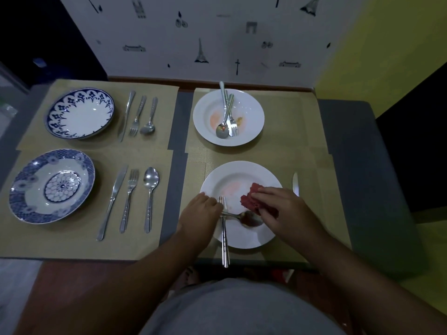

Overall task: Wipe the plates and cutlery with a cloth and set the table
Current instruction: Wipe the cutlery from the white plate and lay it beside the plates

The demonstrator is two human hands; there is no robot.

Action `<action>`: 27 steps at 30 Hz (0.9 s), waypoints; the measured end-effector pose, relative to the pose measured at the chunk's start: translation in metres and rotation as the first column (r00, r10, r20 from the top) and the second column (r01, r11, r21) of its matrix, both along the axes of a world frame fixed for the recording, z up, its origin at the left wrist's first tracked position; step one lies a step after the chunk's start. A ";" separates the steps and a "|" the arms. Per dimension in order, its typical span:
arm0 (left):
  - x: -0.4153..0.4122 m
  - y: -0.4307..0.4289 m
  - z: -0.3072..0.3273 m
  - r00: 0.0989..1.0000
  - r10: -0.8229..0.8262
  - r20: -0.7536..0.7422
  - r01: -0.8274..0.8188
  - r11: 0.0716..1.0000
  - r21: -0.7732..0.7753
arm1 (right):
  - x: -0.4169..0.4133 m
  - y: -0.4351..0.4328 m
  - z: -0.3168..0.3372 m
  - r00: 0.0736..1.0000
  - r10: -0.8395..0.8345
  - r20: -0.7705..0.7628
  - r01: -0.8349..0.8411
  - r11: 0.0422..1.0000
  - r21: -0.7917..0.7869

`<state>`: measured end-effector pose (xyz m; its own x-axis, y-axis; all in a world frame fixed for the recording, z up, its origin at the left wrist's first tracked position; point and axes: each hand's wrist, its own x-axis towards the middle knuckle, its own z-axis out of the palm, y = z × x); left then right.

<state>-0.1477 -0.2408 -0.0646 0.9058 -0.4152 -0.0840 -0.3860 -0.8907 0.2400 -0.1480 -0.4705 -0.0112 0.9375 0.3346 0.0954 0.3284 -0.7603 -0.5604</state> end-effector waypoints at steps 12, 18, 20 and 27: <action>0.001 0.002 0.023 0.788 0.341 -0.512 -0.522 0.812 -0.262 | 0.008 -0.007 -0.003 0.991 -0.128 -0.026 0.130 0.987 0.096; -0.005 -0.005 0.035 0.410 0.313 -0.857 -0.867 0.427 -0.259 | 0.013 0.005 -0.006 1.000 -0.022 0.004 0.022 0.999 0.035; -0.007 -0.010 0.038 0.352 0.269 -0.897 -0.894 0.380 -0.237 | 0.014 0.015 -0.007 0.994 0.101 0.032 -0.100 0.995 -0.027; -0.017 -0.019 0.037 0.168 0.066 -0.984 -0.975 0.160 -0.156 | 0.029 0.015 -0.021 0.915 0.402 0.020 -0.400 0.914 -0.073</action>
